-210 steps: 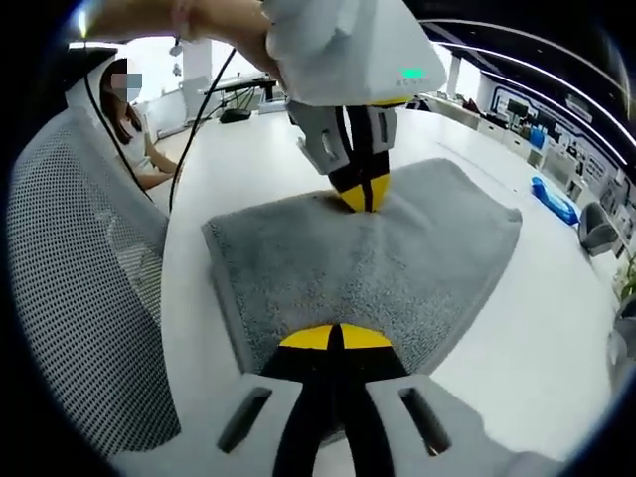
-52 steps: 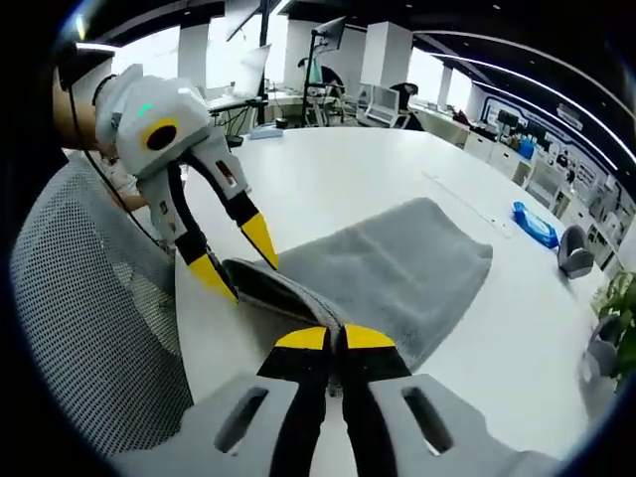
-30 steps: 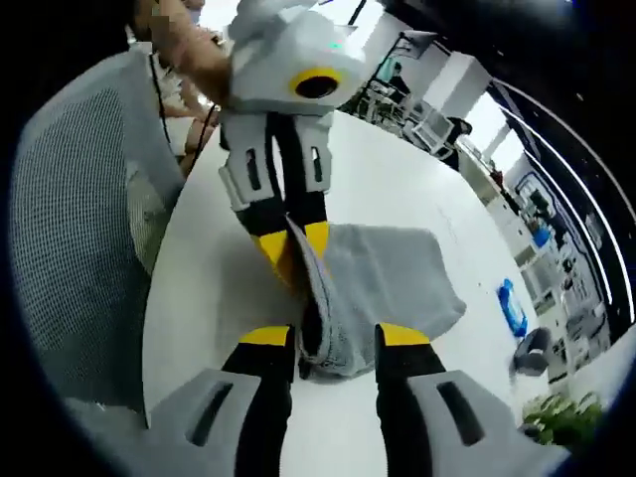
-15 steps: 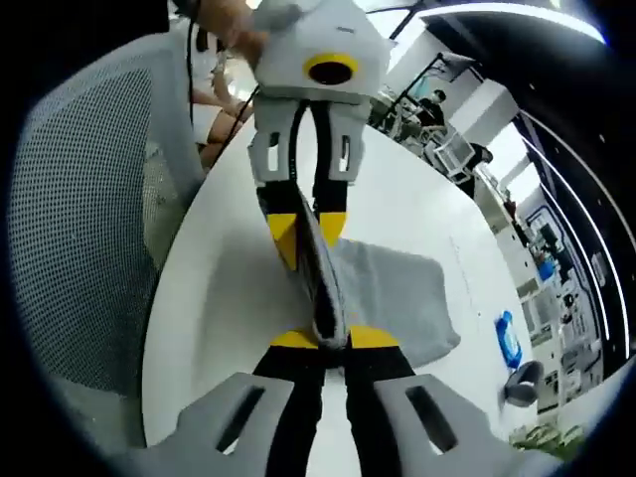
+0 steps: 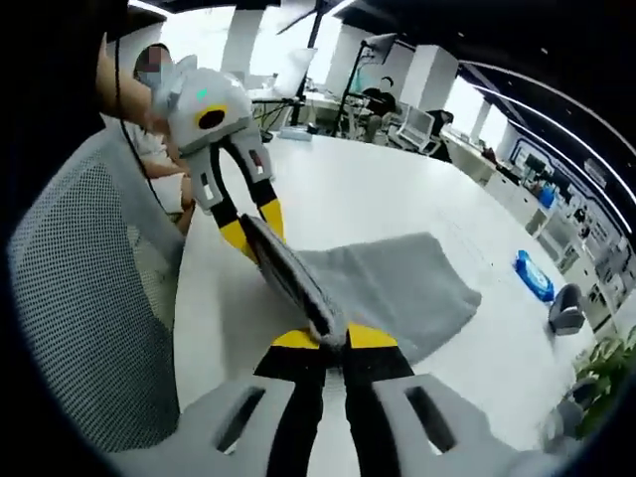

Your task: Fold the towel on the table until its edges align and the towel forms a compact rectangular stack.

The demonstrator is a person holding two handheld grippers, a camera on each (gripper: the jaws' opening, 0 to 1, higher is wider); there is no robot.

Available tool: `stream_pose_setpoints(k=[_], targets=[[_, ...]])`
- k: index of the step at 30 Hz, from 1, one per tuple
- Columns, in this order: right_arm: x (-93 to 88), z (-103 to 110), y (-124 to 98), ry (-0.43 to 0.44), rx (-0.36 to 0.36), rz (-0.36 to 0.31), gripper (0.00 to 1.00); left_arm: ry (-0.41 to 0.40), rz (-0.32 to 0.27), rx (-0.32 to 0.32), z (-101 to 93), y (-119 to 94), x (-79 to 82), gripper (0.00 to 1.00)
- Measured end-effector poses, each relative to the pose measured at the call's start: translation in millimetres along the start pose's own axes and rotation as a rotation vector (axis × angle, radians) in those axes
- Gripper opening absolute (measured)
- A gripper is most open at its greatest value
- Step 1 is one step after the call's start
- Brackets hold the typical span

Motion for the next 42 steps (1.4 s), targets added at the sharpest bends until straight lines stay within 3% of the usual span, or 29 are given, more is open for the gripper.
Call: stream_pose_setpoints(k=[5,8,10,15,17,19,22,26,33,34,35,37,39,42], targets=[[7.5,-7.8,4.8,0.069,-0.031,-0.019,0.03,0.004,0.000,0.004,-5.1,2.8,-3.2,0.22],[14.9,-13.7,6.6,0.158,-0.063,-0.062,0.03,0.003,-0.001,0.017,-5.2,4.5,-5.3,0.24],[19.9,-19.3,6.3,0.265,-0.079,-0.114,0.03,0.014,-0.011,0.044,-1.8,4.5,-4.4,0.25],[15.1,-29.1,0.4,0.399,-0.101,-0.163,0.03,0.022,-0.078,0.184,20.6,-2.9,8.6,0.22],[8.9,-31.5,-3.8,0.410,-0.100,-0.159,0.03,0.053,-0.124,0.245,30.7,-8.6,17.2,0.20],[4.0,-32.7,-7.9,0.424,-0.107,-0.155,0.03,-0.003,-0.190,0.268,36.1,-14.1,26.8,0.17],[0.8,-28.5,-13.7,0.434,-0.080,-0.166,0.03,-0.102,-0.220,0.232,37.6,-15.2,26.4,0.11],[-5.0,-17.8,-18.1,0.358,-0.034,-0.135,0.04,-0.184,-0.270,0.193,41.1,-17.5,32.8,0.09],[-1.8,-7.9,-25.8,0.401,0.042,-0.234,0.04,-0.257,-0.298,0.126,49.6,-26.4,43.0,0.08],[1.4,-7.0,-26.6,0.418,0.052,-0.263,0.04,-0.287,-0.313,0.134,51.8,-28.0,45.1,0.08],[6.5,-6.2,-29.1,0.449,0.060,-0.302,0.04,-0.375,-0.354,0.136,54.4,-30.6,50.0,0.08],[17.3,-7.0,-35.8,0.470,0.065,-0.376,0.04,-0.455,-0.429,0.140,60.3,-39.3,61.1,0.07],[23.8,-7.1,-40.4,0.489,0.072,-0.411,0.04,-0.507,-0.469,0.128,62.2,-45.0,67.6,0.07],[26.9,-6.0,-44.3,0.476,0.082,-0.418,0.04,-0.498,-0.457,0.116,62.4,-45.9,67.0,0.07]])
Point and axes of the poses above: the point that each gripper's makers call its tool centre point, and the gripper's own axes: y roughly forward along the fingers, z roughly to its left, x roughly out of its top, the point moved 1 cm from there along -y, roughly backward along the fingers, and after that the axes turned 9 degrees about -z, right-handed, at the moved point
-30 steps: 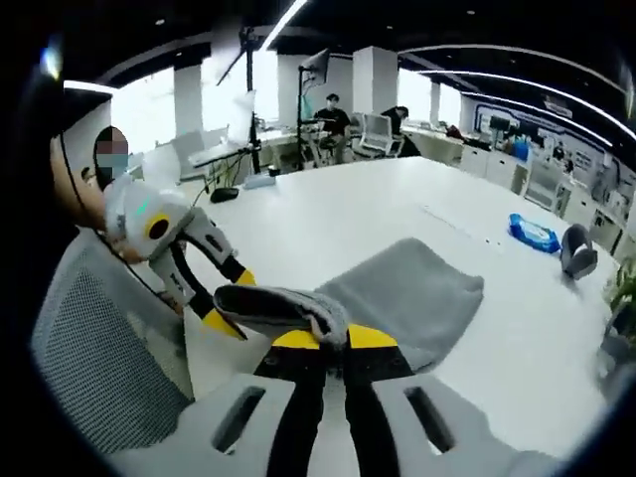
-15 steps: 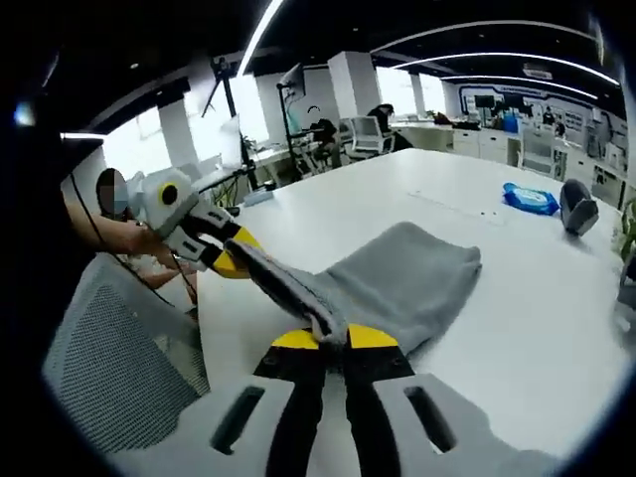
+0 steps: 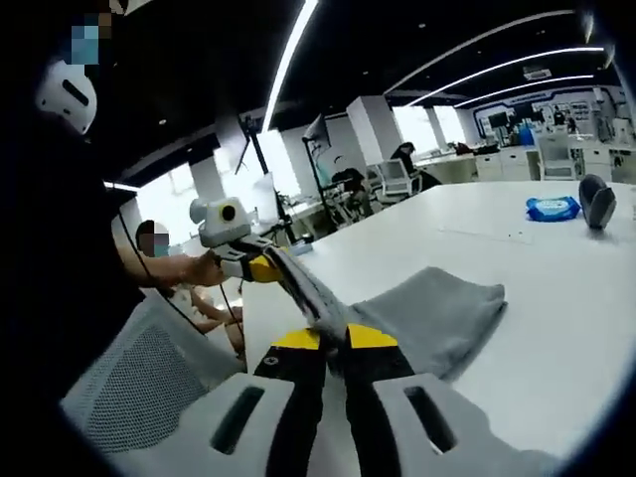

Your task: Fold the towel on the table until its edges align and the towel forms a compact rectangular stack.

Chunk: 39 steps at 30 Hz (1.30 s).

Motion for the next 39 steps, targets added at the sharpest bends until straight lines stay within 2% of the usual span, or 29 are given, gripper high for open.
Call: stream_pose_setpoints(k=[2,4,12,20,23,25,29,34,39], targets=[[0.1,1.2,-0.3,-0.002,0.004,0.003,0.04,-0.002,0.032,-0.031,-4.7,-0.7,-3.4,0.07],[0.1,3.1,-1.5,-0.001,0.012,0.005,0.04,-0.028,0.031,-0.048,-8.6,-1.8,-1.5,0.07],[-0.7,17.3,-9.9,0.072,0.081,-0.016,0.03,-0.192,0.011,-0.125,-19.3,-8.9,-0.1,0.07],[-5.4,30.3,-17.1,0.153,0.144,-0.023,0.03,-0.331,0.033,-0.207,-33.3,-17.3,-2.0,0.07],[-6.2,35.4,-18.8,0.170,0.171,-0.010,0.03,-0.411,0.058,-0.247,-38.0,-20.0,-2.8,0.06],[-2.8,40.6,-20.7,0.198,0.200,-0.010,0.03,-0.457,0.054,-0.278,-42.2,-21.6,2.6,0.06],[5.7,48.9,-25.5,0.221,0.246,-0.015,0.03,-0.499,0.043,-0.335,-49.0,-25.9,15.1,0.06],[6.4,52.6,-27.5,0.238,0.264,-0.007,0.03,-0.532,0.066,-0.360,-54.7,-27.1,16.5,0.06],[8.8,59.1,-29.4,0.279,0.286,-0.016,0.03,-0.581,0.062,-0.385,-59.2,-29.5,20.6,0.06]])
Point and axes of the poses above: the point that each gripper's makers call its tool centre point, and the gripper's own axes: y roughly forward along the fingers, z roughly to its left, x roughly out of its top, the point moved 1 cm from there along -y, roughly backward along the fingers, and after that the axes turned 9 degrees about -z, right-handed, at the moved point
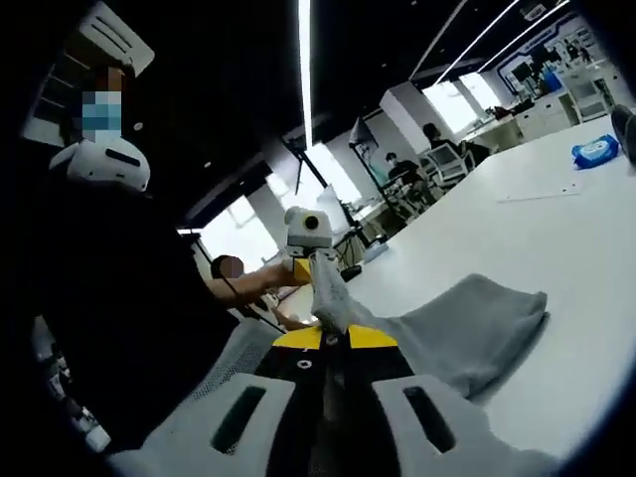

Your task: Fold the towel on the table until its edges align and the towel forms a compact rectangular stack.

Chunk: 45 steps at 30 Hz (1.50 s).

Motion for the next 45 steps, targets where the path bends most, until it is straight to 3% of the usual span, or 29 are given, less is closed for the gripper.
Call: stream_pose_setpoints(k=[5,17,22,32,36,45], targets=[[1.1,-5.9,1.5,0.000,-0.018,0.002,0.03,-0.013,0.007,0.000,1.4,-0.5,-0.3,0.06],[10.4,-39.1,9.2,0.087,-0.106,0.016,0.03,-0.043,-0.002,0.086,39.6,-0.4,12.6,0.06],[11.7,-62.9,10.9,0.171,-0.172,0.001,0.03,-0.064,-0.004,0.127,63.7,0.8,17.6,0.06],[16.9,-110.3,14.1,0.309,-0.232,-0.039,0.03,-0.110,-0.024,0.213,115.5,4.0,27.8,0.05],[11.5,-128.8,14.0,0.347,-0.263,-0.039,0.03,-0.182,-0.030,0.275,139.4,4.9,23.9,0.05],[-0.6,-168.4,8.4,0.397,-0.379,-0.054,0.02,-0.207,-0.008,0.369,173.0,5.8,15.4,0.06]])
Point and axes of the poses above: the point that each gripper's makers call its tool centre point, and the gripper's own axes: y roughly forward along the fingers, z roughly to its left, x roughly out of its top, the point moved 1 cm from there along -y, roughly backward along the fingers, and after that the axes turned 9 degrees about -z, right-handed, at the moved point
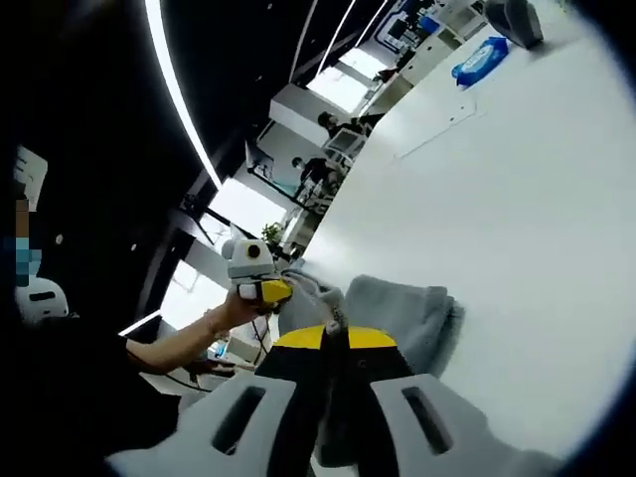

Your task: Fold the towel on the table until its edges align and the towel forms a compact rectangular stack.

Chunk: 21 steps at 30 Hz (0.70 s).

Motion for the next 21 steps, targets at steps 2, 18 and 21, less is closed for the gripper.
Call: stream_pose_setpoints(k=[2,18,21], targets=[[0.1,-6.9,1.8,0.005,-0.020,-0.008,0.02,-0.005,0.002,0.024,6.7,1.9,-0.4,0.06],[-8.0,-46.3,18.1,-0.314,-0.255,-0.029,0.02,0.315,0.034,0.251,49.6,19.6,-9.7,0.07],[-9.6,-52.6,19.4,-0.546,-0.310,0.019,0.03,0.448,0.047,0.291,57.9,19.5,-11.9,0.11]])
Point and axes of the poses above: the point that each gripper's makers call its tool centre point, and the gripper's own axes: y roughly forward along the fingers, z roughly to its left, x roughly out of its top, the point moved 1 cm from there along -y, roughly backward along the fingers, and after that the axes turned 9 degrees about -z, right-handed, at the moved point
